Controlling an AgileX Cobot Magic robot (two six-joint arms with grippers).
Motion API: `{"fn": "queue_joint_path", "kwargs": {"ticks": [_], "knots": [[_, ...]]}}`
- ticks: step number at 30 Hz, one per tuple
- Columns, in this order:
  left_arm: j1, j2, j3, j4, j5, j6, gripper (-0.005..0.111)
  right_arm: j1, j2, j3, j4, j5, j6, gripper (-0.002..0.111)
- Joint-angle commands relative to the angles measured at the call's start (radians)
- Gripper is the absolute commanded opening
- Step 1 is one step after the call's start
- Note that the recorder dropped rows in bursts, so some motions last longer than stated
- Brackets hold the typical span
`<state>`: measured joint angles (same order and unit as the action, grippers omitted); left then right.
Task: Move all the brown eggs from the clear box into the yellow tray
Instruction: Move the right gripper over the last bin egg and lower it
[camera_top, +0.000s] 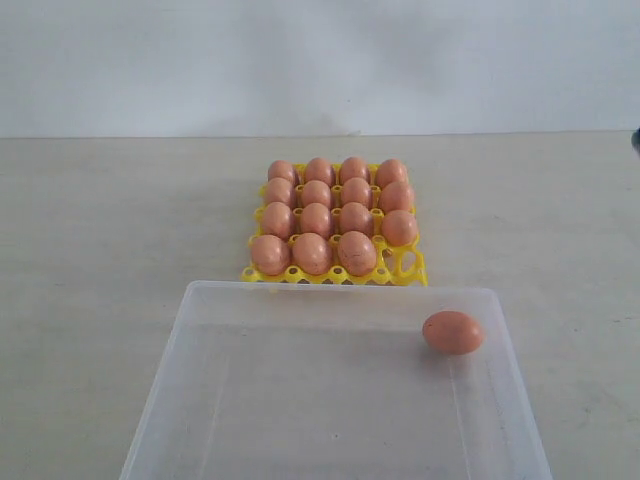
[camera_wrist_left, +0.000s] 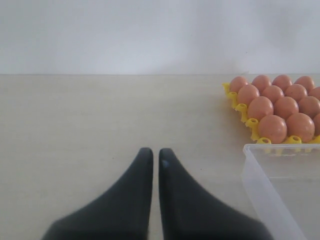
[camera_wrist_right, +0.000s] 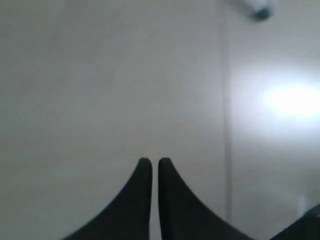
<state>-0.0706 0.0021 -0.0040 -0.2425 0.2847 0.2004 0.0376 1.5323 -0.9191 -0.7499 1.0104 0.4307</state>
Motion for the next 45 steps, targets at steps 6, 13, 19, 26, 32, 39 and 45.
{"fn": "queue_joint_path", "kwargs": {"ticks": [6, 13, 19, 26, 32, 39, 45], "knots": [[-0.009, -0.002, 0.004, -0.001, 0.0, 0.003, 0.004, 0.185, -0.086, 0.0, 0.826, 0.2, -1.15, 0.0], [-0.009, -0.002, 0.004, -0.001, 0.0, 0.003, 0.004, 0.321, -0.102, 0.0, 0.826, 0.02, -1.348, 0.003], [-0.009, -0.002, 0.004, -0.001, 0.0, 0.003, 0.004, 0.322, -0.102, 0.0, 0.933, -0.119, -1.345, 0.039], [-0.009, -0.002, 0.004, -0.001, 0.0, 0.003, 0.004, 0.322, -0.092, 0.0, 1.015, -0.266, -1.345, 0.052], [-0.009, -0.002, 0.004, -0.001, 0.0, 0.003, 0.004, 0.322, 0.012, 0.0, 1.021, -0.3, -1.345, 0.052], [-0.009, -0.002, 0.004, -0.001, 0.0, 0.003, 0.004, 0.322, 0.158, 0.0, 0.969, -0.402, -1.343, 0.052], [-0.009, -0.002, 0.004, -0.001, 0.0, 0.003, 0.004, 0.322, 0.218, 0.0, 0.87, -0.404, -1.266, 0.052]]}}
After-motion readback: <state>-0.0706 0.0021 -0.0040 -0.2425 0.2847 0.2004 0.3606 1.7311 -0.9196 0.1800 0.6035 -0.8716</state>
